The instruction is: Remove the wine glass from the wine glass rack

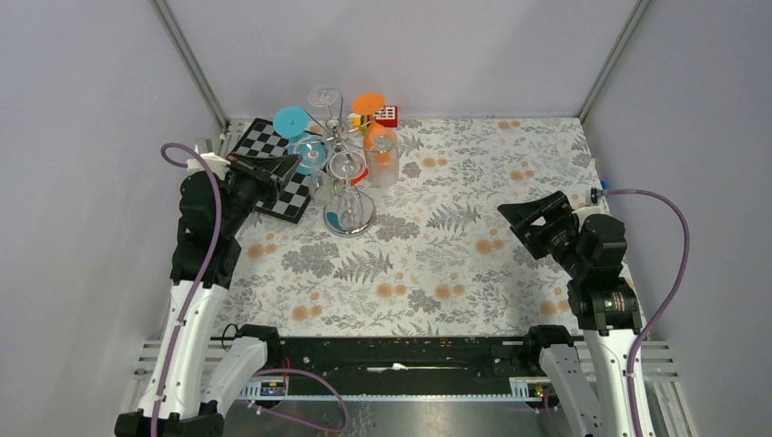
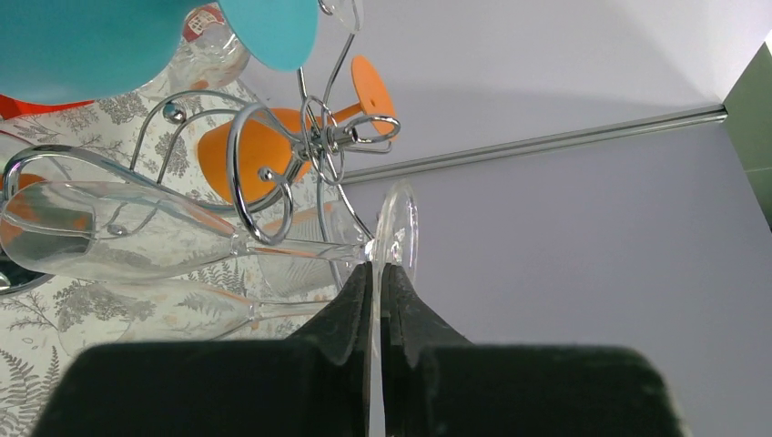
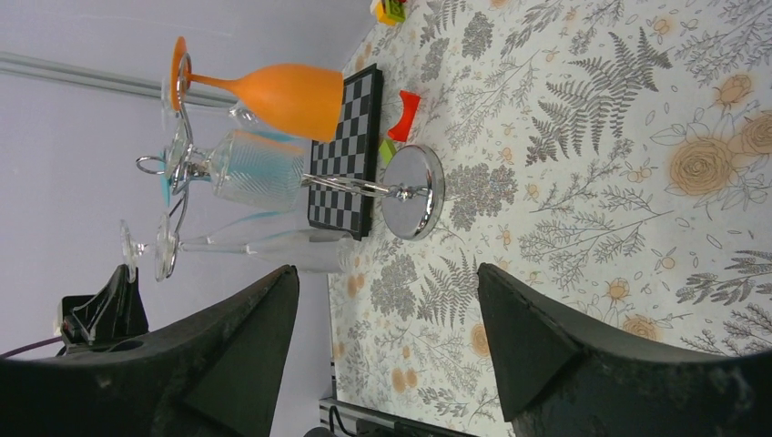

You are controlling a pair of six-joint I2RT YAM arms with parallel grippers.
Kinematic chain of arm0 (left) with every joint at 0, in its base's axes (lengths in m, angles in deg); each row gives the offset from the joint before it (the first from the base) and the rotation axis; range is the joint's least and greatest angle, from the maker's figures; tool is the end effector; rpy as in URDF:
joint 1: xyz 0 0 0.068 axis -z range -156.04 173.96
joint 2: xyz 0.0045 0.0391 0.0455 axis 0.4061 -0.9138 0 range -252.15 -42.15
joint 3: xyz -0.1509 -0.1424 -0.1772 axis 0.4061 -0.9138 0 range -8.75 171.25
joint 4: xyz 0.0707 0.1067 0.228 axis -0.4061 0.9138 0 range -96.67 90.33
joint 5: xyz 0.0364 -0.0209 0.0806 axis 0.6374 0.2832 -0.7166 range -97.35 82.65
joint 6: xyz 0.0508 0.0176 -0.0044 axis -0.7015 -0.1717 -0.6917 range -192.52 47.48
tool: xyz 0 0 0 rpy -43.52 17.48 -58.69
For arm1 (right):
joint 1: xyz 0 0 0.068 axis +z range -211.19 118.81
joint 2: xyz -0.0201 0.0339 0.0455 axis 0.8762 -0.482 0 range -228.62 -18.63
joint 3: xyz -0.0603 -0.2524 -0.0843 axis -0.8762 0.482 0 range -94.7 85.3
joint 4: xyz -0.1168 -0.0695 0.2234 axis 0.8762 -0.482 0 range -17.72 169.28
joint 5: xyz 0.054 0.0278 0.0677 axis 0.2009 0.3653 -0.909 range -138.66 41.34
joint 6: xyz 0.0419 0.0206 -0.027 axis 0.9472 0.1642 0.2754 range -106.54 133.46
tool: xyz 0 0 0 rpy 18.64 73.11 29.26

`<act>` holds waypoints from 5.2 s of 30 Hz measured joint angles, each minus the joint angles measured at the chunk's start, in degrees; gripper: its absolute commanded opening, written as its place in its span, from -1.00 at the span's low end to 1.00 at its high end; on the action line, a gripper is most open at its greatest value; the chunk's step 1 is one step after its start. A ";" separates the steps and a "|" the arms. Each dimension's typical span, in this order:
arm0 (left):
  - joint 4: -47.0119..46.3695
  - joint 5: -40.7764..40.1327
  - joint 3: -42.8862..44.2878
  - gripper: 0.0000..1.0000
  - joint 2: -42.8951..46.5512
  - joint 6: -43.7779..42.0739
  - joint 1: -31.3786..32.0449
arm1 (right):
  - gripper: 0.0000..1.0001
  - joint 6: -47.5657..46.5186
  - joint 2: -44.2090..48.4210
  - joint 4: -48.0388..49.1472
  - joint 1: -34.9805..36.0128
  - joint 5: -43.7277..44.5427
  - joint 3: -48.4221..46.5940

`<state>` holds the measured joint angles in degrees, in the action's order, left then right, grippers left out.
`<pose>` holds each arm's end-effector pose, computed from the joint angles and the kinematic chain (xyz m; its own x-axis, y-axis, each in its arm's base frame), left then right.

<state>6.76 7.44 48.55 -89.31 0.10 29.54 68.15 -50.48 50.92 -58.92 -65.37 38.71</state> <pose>0.1776 -0.0265 0.4030 -0.3489 -0.8930 -0.2842 0.0491 0.2854 -0.9571 0.1221 0.0151 0.3478 -0.3950 0.7666 -0.5063 0.0088 0.5542 0.8323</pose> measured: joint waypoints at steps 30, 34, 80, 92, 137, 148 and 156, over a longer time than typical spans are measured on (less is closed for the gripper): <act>20.87 12.35 0.22 -1.00 17.31 -1.46 0.09 | 0.64 -1.64 -10.88 42.40 30.29 -15.30 5.49; 22.25 15.85 0.35 -1.00 18.73 -2.60 0.15 | 0.61 -7.15 -18.47 48.17 38.99 -15.28 2.25; 26.18 26.34 -0.13 0.16 21.84 -2.08 0.15 | -1.00 -44.39 -50.14 82.66 57.00 -20.15 -4.79; 17.99 25.62 -2.05 0.90 23.65 -4.68 0.26 | -1.00 -34.86 -33.42 89.55 57.22 -2.08 5.92; -16.39 -6.01 -14.78 0.24 2.69 -1.79 42.64 | -1.00 23.41 -1.14 26.08 40.54 50.34 10.40; -20.79 -6.08 -17.53 0.47 1.81 4.35 42.84 | -1.00 24.90 -2.36 35.76 39.98 44.17 14.67; -18.16 -6.71 -17.29 0.29 2.80 4.42 42.86 | -1.00 24.87 -4.17 48.65 39.95 42.14 19.91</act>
<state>-11.40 0.73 31.26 -86.51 4.51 72.40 93.03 -54.66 99.58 -18.97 -23.23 58.62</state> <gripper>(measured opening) 0.653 0.149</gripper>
